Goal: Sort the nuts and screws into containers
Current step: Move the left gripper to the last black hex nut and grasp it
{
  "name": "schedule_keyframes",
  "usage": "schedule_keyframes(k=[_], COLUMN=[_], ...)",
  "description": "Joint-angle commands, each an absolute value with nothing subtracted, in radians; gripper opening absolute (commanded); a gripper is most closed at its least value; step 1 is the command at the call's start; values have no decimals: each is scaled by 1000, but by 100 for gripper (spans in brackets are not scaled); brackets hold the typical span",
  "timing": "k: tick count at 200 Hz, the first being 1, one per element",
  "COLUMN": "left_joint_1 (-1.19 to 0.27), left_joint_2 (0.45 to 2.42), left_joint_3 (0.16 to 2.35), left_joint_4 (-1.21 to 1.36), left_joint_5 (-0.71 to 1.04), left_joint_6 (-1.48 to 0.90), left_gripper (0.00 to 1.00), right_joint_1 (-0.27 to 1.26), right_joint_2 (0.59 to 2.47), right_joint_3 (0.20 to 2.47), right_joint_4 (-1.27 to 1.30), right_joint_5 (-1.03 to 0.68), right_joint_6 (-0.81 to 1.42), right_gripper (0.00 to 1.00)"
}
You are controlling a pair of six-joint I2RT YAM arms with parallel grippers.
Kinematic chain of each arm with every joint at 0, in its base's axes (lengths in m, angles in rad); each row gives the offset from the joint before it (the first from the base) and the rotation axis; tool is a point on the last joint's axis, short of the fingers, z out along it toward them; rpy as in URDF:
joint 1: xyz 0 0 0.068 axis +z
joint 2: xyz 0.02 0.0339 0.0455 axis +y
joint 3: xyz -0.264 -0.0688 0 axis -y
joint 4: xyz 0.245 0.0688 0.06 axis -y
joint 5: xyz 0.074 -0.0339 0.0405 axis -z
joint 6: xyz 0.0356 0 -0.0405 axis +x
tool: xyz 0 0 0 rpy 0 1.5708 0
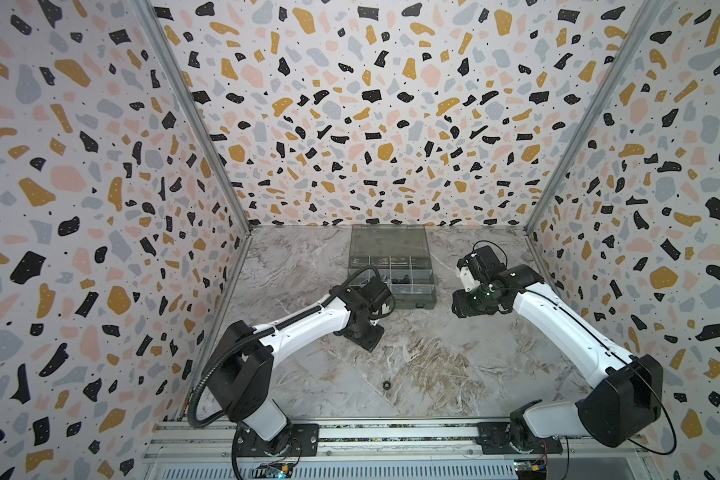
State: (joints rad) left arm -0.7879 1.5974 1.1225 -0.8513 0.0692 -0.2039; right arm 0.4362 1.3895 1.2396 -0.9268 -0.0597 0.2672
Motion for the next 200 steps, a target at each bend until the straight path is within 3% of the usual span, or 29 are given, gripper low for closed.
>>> schedule_keyframes(k=[1, 92, 200], left_joint_1=[-850, -1031, -1068], left_joint_2=[1575, 1661, 1678], left_joint_3=[1073, 1014, 955], left_joint_4=[-773, -631, -652], left_joint_5=[86, 147, 151], left_joint_6=[-263, -347, -322], left_gripper=[51, 50, 44], right_joint_1=[441, 442, 442], right_joint_2=[1387, 1318, 1334], right_joint_3=[1232, 1177, 1166], right_joint_4=[-932, -965, -989], right_joint_5=[-84, -78, -56], right_joint_6=[250, 262, 272], right_gripper=[52, 52, 52])
